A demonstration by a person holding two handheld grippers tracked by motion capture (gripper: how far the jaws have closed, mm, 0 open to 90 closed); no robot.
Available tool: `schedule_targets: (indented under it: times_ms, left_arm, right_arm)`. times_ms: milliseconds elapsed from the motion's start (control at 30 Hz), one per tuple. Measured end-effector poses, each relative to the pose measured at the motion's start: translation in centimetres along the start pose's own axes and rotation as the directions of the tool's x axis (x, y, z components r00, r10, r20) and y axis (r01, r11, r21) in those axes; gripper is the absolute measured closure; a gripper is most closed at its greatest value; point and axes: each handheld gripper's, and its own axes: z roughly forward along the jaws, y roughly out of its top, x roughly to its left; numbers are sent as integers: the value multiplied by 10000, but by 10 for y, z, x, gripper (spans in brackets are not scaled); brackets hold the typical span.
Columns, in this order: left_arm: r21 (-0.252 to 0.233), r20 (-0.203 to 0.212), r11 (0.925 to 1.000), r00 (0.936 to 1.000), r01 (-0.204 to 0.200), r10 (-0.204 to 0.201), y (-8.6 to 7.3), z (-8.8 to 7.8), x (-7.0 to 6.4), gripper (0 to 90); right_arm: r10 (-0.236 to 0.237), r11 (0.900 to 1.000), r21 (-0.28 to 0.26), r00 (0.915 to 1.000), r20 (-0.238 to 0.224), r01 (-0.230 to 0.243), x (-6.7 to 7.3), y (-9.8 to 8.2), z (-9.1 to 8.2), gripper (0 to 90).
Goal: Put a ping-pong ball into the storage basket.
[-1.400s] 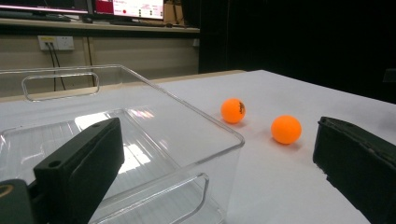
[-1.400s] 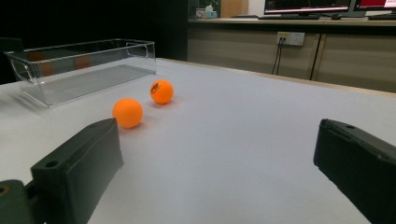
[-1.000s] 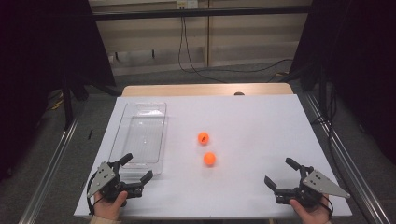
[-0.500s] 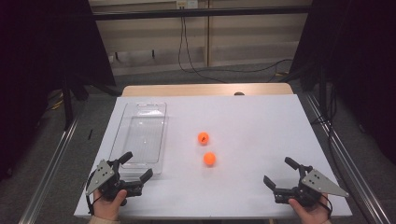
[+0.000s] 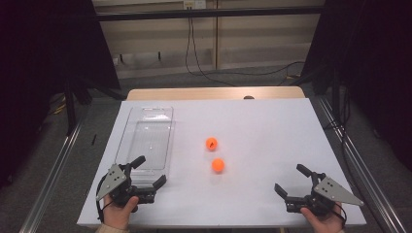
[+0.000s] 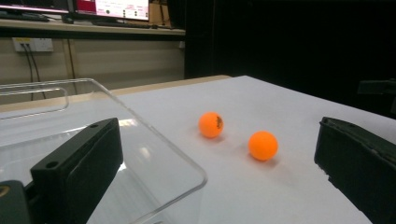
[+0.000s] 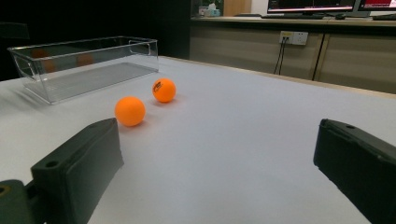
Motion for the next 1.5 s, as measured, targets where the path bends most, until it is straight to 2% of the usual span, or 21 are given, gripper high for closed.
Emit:
schedule_targets:
  times_ms: [200, 300, 500, 833, 900, 1500]
  left_arm:
    - [69, 150, 10000, 9999, -60, 59, 2, 5, -5, 9]
    - [97, 243, 9999, 9997, 94, -96, 3, 8, -8, 8]
    - [130, 396, 9998, 9991, 136, -141, 5, 13, -10, 6]
    - [296, 408, 9996, 9992, 3, -15, 7, 22, -15, 8]
    - [278, 419, 9996, 9991, 78, -89, 8, 23, -16, 10]
    - [588, 833, 9983, 9965, -53, 3, 9, 42, -28, 19]
  right_arm:
    - [-29, 10000, 16, 10000, -39, 29, 0, 0, 1, 5]
    - [-31, 10000, 29, 10000, -25, 31, 0, 0, 1, 5]
    - [-54, 10000, 33, 10000, -27, 54, 0, 0, 1, 5]
    - [-128, 9999, 61, 9999, -95, 129, 1, 1, 1, 5]
    - [-115, 9999, 71, 9999, -86, 116, 1, 1, 1, 5]
    - [-188, 9998, 52, 9997, -130, 189, 0, 2, 1, 5]
